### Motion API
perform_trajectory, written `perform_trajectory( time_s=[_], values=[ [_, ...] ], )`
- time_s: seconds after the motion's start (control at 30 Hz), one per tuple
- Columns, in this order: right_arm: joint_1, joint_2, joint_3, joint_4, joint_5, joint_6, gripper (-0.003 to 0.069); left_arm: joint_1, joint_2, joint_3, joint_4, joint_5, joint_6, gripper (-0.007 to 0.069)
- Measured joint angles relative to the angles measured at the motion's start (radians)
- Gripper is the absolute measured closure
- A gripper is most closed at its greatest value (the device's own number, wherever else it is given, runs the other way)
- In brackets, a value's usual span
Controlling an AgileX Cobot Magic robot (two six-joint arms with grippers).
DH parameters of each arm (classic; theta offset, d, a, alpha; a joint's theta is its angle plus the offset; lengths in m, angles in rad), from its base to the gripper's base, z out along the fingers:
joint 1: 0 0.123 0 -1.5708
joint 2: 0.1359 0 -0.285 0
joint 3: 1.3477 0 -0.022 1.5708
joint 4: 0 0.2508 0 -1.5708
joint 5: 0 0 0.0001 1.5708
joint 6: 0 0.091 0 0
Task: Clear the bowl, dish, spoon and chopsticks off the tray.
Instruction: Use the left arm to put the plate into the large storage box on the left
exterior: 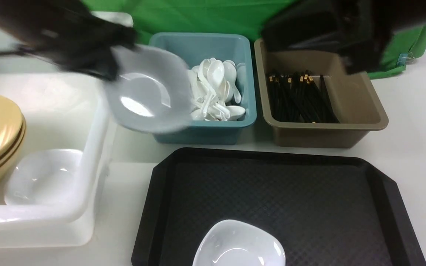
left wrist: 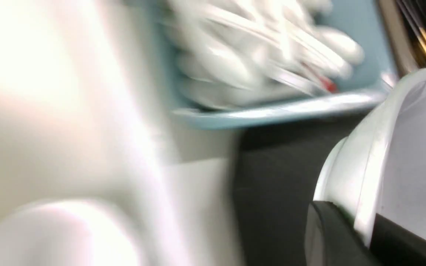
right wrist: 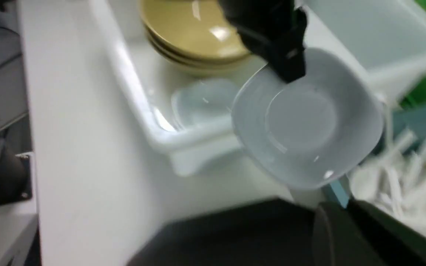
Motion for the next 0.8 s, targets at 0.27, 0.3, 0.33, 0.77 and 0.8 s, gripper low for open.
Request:
perform_trajectory(
  time_s=[0.27,0.3,0.33,0.77,0.8],
  values=[
    [0.252,0.210,-0.236,-0.158,0.020,0.052,0.0625,0.406,-0.104,0.193,-0.021,0.038,0.115,0.0617],
    [0.265,0.227,-0.247,-0.166,0.022,0.053,0.0625,0.425,-0.106,0.220,-0.031,0.030,0.139,0.0617],
    [0.276,0.236,-0.254,-0.169,0.022,0.055,0.0625,0.439,-0.106,0.240,-0.045,0.023,0.172,0.0617],
    [0.309,0.285,-0.268,-0.186,0.026,0.077,0.0624,0.453,0.073,0.420,-0.200,-0.187,0.509,0.0613],
    [0.309,0.285,-0.268,-0.187,0.026,0.079,0.0623,0.453,0.086,0.420,-0.208,-0.190,0.522,0.0610]
  ],
)
